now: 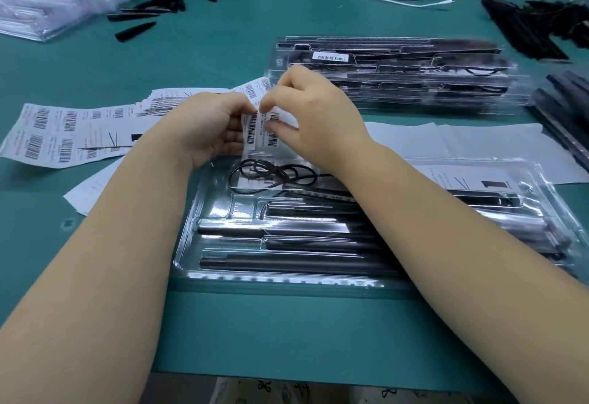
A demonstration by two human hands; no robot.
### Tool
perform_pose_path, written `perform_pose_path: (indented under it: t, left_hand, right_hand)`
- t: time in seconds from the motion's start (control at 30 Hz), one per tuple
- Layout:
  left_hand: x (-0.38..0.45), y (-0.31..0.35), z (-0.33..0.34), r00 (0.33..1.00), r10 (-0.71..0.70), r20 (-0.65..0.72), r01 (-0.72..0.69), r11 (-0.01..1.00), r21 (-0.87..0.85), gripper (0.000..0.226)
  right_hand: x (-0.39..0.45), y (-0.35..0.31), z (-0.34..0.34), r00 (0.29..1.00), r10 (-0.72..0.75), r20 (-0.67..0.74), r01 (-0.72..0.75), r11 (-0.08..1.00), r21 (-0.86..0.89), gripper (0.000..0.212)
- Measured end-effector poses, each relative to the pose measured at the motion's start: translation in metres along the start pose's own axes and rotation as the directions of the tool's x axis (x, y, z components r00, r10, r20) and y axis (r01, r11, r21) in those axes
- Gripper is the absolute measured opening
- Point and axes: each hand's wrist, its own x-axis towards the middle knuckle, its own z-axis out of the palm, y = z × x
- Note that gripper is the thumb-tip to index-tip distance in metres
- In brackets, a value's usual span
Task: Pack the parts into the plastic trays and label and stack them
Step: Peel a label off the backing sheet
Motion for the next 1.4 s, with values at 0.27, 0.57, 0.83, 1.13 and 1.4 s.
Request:
perform_pose_path:
  t: [0.27,0.57,0.83,1.13,1.4]
  left_hand:
    - [-0.001,0.0,-0.005,1.0,-0.018,0.021,0.02,0.998,-0.058,0.018]
    - [0.001,-0.002,0.001,0.978,0.092,-0.185,-0.107,0.992,-0.071,0.021]
    - [-0.005,0.003,-0.01,0.989,0.142,-0.049,-0.136,0.984,0.112,0.014]
    - [-0.005,-0.001,-0.005,0.992,0.128,0.0,-0.119,0.929,0.351,0.019]
    - [-0.003,-0.004,-0.009,0.994,0.075,0.078,-0.093,0.961,0.259,0.026]
  right_hand:
    - [0.003,-0.003,0.007,0.984,0.133,0.121,-0.123,0.989,-0.087,0.039]
    - [0.006,-0.001,0.011,0.981,0.106,0.165,-0.086,0.989,-0.122,0.041]
    - [0.005,0.004,0.009,0.993,0.094,0.077,-0.082,0.987,-0.14,0.055]
    - [0.006,0.007,0.008,0.995,0.077,0.07,-0.066,0.988,-0.138,0.041]
    - [0.008,0.004,0.009,0.987,-0.014,0.162,0.062,0.954,-0.292,0.039]
